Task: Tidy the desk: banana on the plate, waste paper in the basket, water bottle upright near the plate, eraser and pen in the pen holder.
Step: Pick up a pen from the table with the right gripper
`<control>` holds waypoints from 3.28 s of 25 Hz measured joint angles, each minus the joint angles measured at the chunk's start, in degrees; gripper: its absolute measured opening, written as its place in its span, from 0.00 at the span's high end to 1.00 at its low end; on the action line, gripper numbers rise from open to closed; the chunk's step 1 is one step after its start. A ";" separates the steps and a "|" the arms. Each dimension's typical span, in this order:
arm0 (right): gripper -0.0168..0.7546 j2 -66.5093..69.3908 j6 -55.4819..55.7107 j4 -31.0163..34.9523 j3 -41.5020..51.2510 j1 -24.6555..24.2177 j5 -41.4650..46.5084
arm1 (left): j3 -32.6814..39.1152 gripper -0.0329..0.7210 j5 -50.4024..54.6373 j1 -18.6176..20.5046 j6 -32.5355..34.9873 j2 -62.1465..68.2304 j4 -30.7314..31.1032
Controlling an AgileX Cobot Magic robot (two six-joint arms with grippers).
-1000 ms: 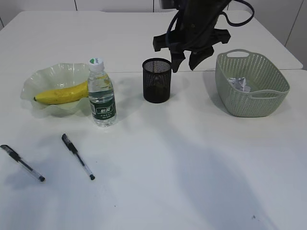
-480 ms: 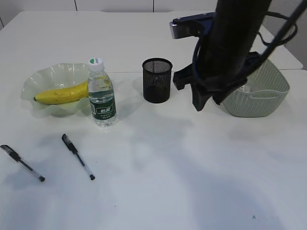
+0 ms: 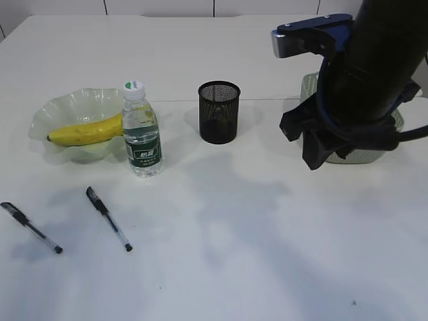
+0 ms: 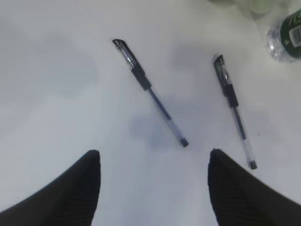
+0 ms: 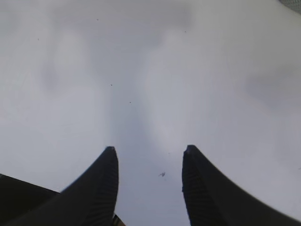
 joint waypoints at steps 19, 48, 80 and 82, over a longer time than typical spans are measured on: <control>0.54 0.00 -0.74 -0.21 0.24 0.00 -0.11 | -3.49 0.34 -7.70 0.00 -35.31 15.86 8.62; 0.54 0.00 -1.31 -1.42 0.24 0.00 -2.12 | -22.53 0.34 1.36 -2.38 -47.39 41.98 17.39; 0.54 0.00 -3.32 -2.95 0.24 0.00 -2.24 | -22.63 0.37 -3.84 -1.89 -47.39 47.65 18.54; 0.54 0.00 -3.34 -2.95 0.24 0.00 -2.24 | -22.63 0.37 -3.84 -1.89 -47.39 47.75 18.54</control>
